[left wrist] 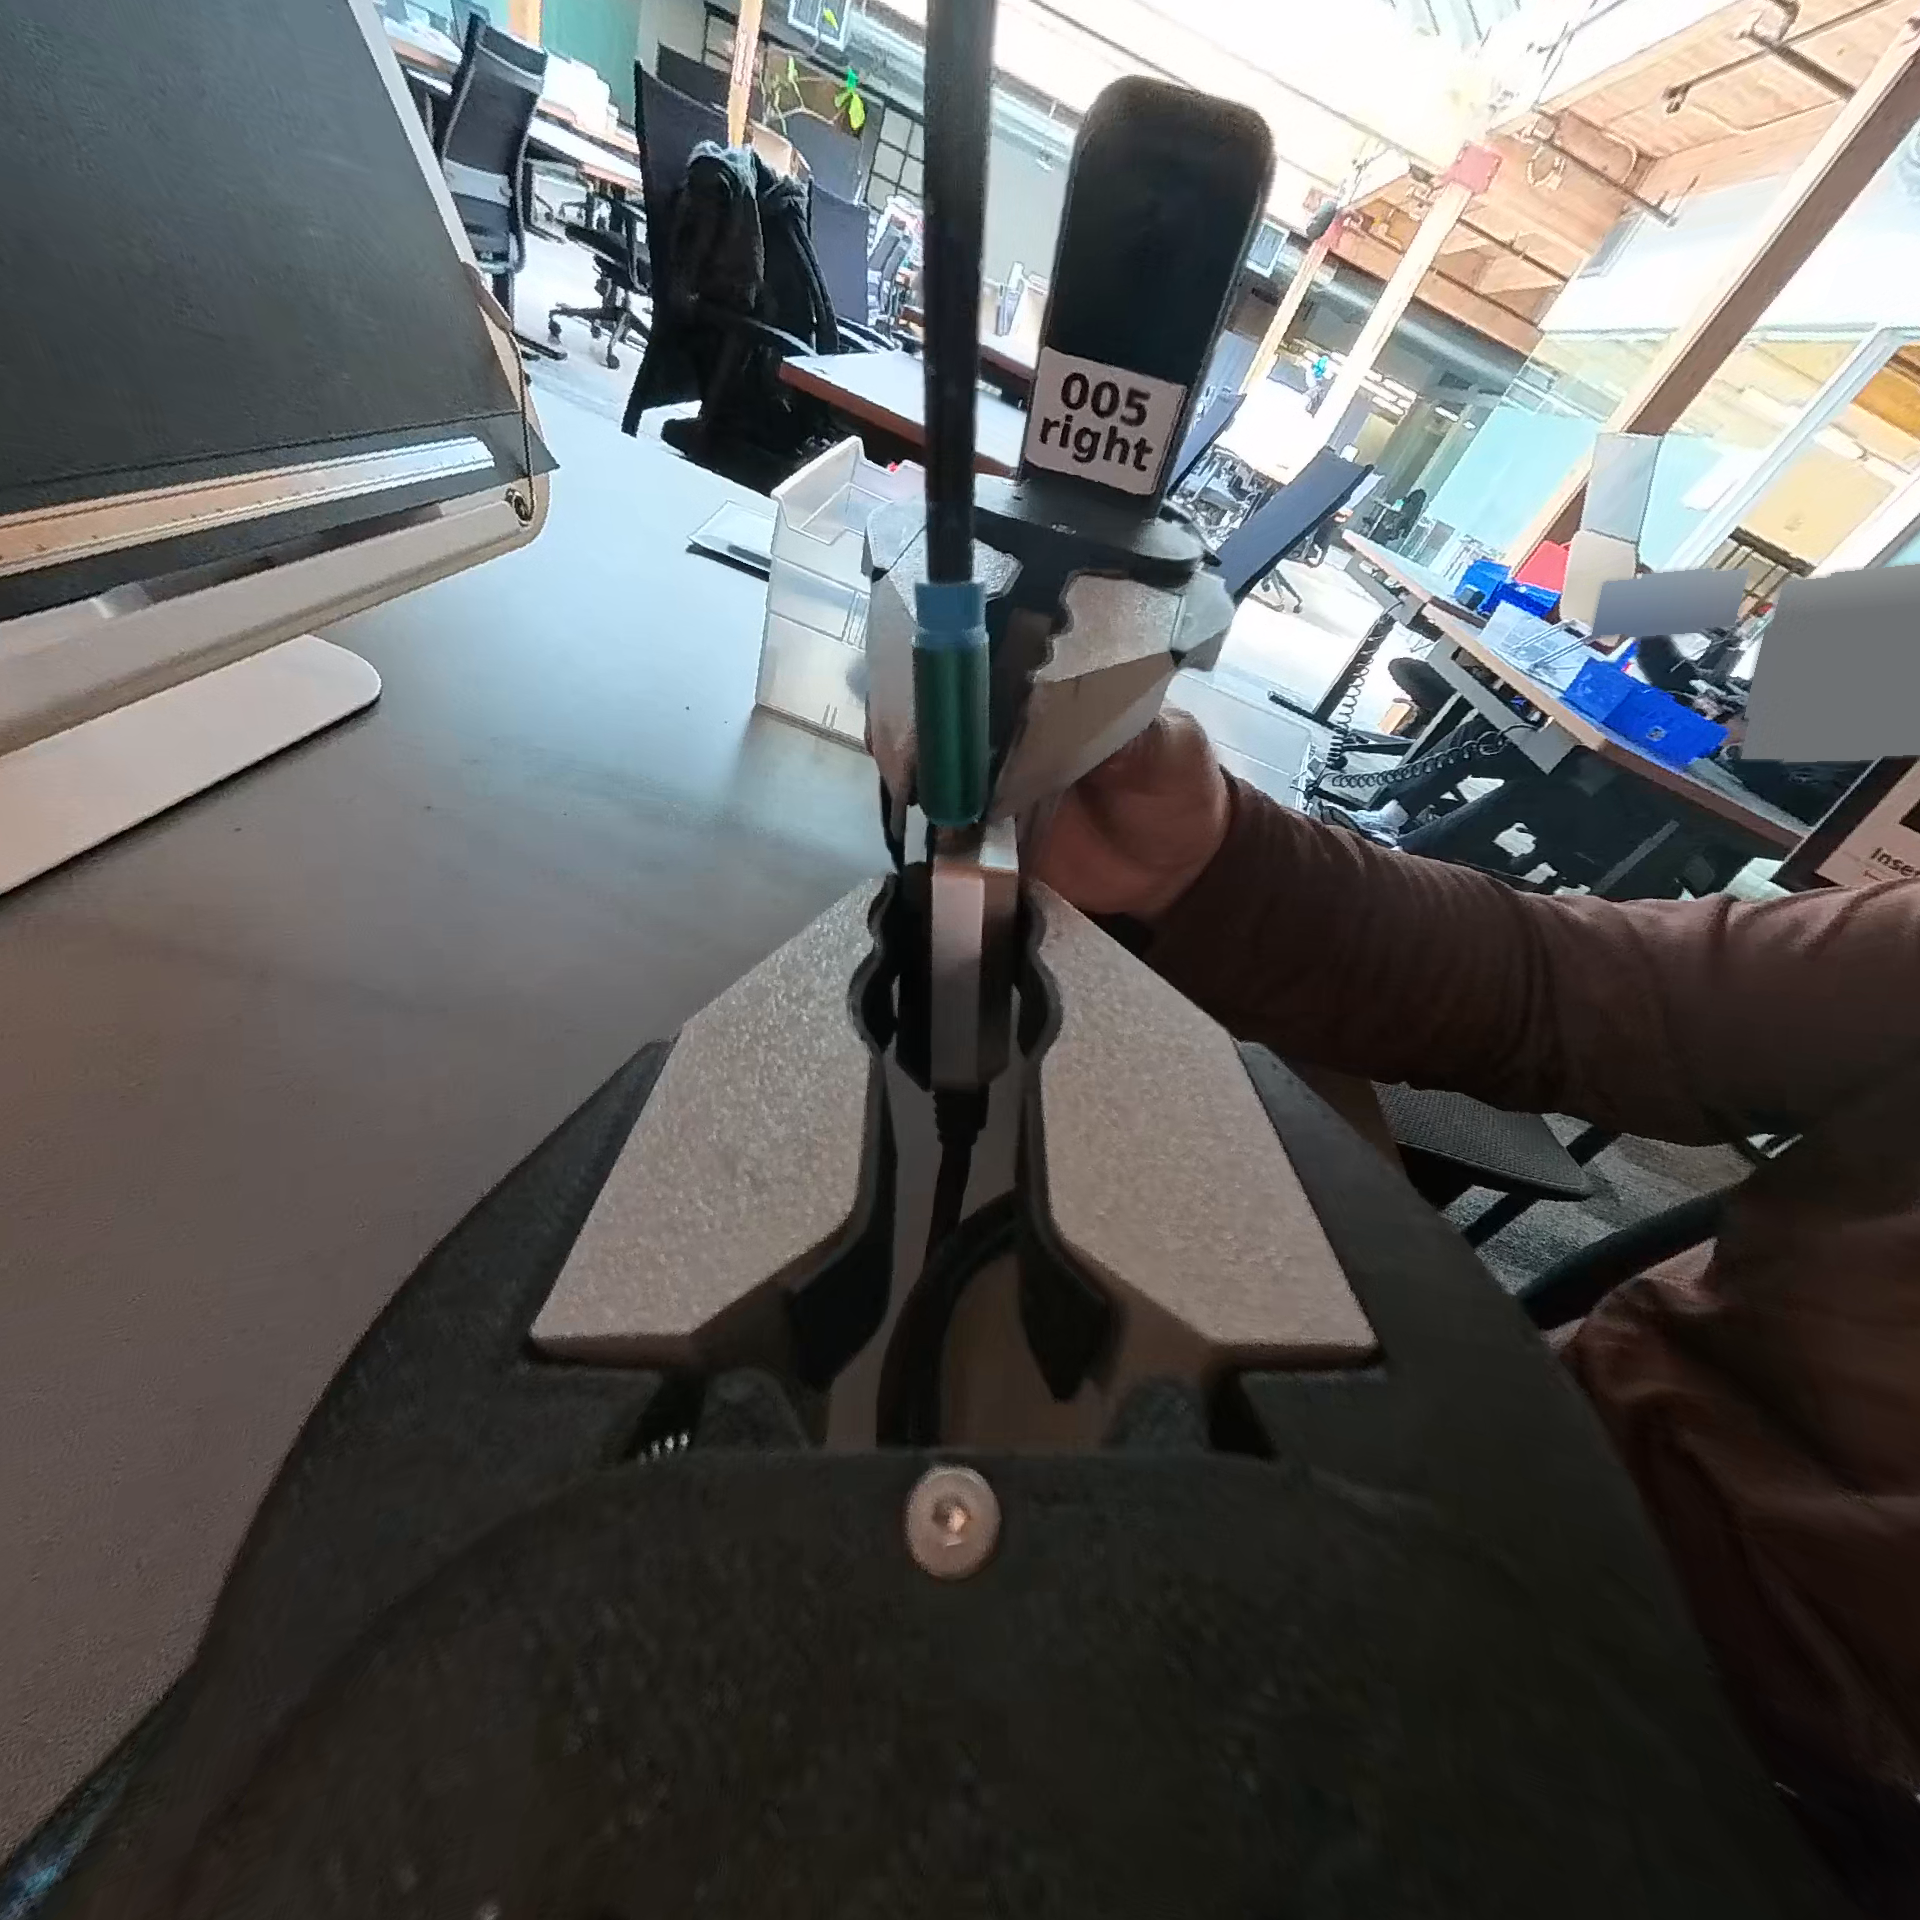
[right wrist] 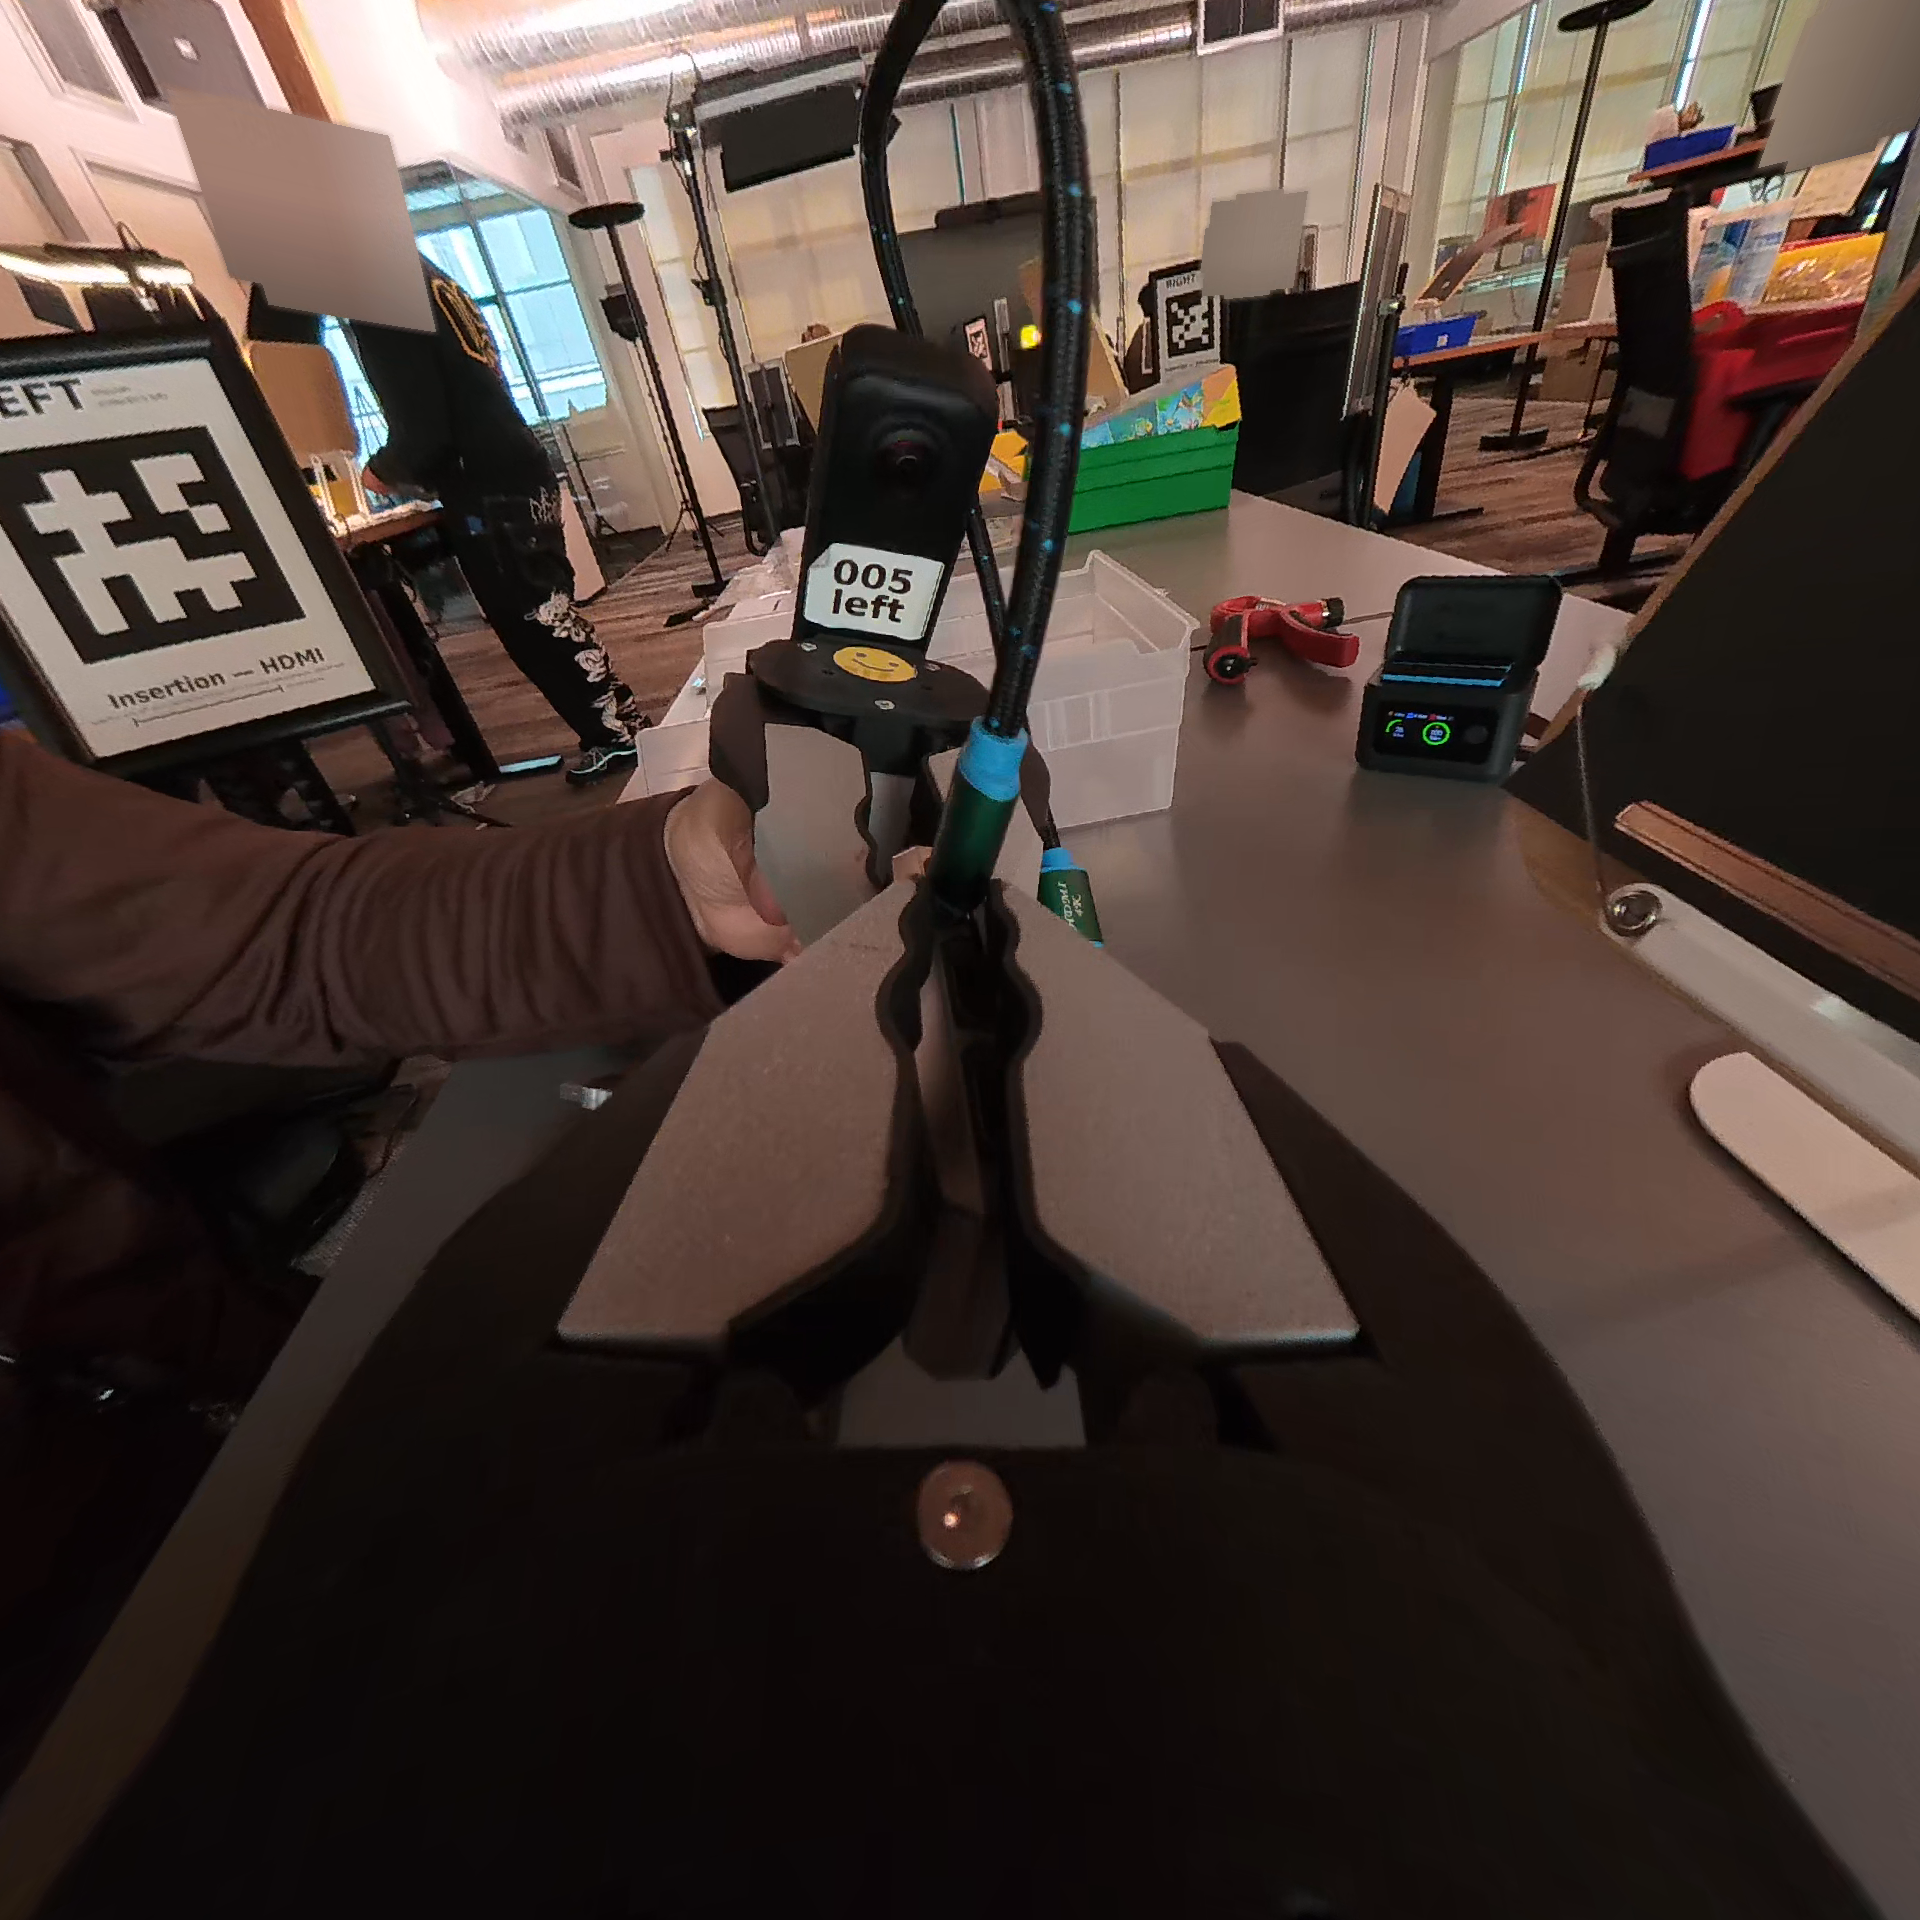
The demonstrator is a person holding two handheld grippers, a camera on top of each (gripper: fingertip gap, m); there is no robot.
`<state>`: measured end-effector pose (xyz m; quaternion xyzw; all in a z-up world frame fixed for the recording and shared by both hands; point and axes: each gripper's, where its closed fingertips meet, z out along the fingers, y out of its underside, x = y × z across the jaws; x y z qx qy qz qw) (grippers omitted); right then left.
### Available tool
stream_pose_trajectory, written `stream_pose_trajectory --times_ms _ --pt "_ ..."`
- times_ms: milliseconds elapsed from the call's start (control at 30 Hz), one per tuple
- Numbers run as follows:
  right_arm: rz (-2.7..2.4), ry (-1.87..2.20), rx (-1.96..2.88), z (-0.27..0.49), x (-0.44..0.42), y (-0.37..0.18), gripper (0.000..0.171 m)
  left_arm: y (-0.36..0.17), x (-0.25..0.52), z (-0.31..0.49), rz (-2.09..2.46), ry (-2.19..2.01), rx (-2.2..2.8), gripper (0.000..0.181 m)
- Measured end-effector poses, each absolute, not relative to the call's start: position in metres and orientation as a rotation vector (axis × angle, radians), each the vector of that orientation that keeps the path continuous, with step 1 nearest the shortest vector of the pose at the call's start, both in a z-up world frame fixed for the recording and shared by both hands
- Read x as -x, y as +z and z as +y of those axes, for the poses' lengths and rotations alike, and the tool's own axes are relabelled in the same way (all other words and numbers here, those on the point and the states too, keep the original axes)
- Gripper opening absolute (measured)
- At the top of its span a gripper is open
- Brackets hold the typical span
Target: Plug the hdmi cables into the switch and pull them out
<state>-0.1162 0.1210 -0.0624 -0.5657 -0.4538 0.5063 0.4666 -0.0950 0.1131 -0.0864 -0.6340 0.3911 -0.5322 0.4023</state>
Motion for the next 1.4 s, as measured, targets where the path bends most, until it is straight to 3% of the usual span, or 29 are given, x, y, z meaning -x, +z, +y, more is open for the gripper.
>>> stream_pose_trajectory --times_ms 567,1400 --pt "-1.148 1.120 1.392 0.118 0.115 -0.061 0.007 -0.086 0.092 0.108 0.989 -1.399 1.613 0.018" --pt "-0.813 1.417 1.209 0.114 0.117 -0.026 0.006 -0.050 0.100 0.105 0.887 -1.436 1.492 0.017"
